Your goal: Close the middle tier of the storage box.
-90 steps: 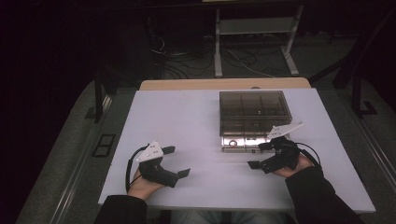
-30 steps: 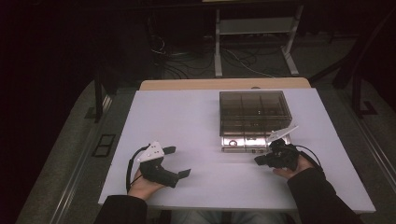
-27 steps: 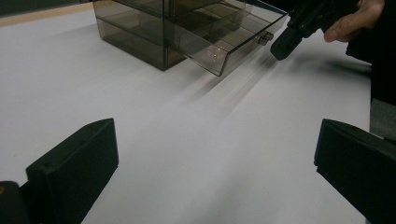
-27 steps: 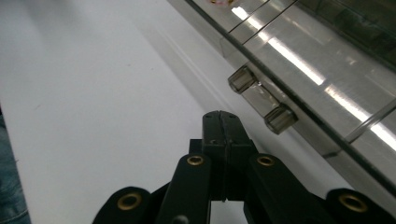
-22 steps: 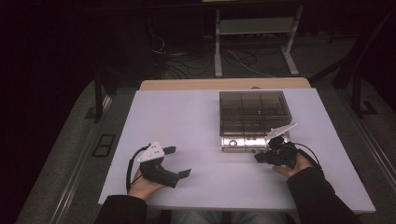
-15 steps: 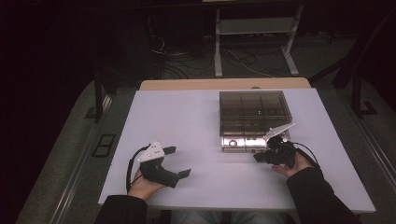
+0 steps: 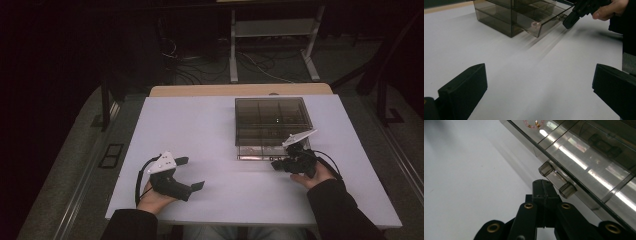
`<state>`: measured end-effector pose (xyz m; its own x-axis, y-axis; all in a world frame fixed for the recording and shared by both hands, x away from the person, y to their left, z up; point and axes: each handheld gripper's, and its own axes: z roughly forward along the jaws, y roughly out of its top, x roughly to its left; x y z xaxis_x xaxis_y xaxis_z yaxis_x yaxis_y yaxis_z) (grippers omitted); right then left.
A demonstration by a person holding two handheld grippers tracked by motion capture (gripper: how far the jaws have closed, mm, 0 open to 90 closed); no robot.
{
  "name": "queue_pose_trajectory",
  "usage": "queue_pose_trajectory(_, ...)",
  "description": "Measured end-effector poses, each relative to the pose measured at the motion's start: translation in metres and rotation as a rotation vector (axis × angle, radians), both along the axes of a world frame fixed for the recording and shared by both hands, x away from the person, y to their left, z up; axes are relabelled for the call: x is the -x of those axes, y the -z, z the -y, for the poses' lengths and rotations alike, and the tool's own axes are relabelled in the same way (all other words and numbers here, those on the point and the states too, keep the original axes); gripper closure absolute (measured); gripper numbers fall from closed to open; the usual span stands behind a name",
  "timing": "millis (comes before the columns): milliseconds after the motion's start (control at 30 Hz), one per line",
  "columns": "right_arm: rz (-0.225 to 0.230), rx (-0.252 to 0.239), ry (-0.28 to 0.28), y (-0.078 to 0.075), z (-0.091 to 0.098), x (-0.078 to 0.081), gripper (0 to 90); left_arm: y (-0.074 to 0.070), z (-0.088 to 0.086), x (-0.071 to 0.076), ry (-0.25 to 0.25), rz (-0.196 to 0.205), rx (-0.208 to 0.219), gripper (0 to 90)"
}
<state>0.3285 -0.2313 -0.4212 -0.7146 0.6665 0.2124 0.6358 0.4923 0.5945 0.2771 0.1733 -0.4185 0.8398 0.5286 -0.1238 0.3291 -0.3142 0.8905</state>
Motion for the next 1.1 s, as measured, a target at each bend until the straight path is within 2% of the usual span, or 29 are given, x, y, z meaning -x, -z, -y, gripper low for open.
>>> queue_pose_trajectory(500, 0.022, -0.019, 0.039, -0.003, 0.002, -0.004, 88.9, 0.000, 0.000, 0.000, 0.000, 0.002, -0.005, 0.0)
queue_pose_trajectory(1100, 0.053, -0.067, 0.095, -0.007, 0.008, -0.011, 88.9, 0.000, 0.000, 0.000, 0.002, 0.002, -0.007, 0.0)
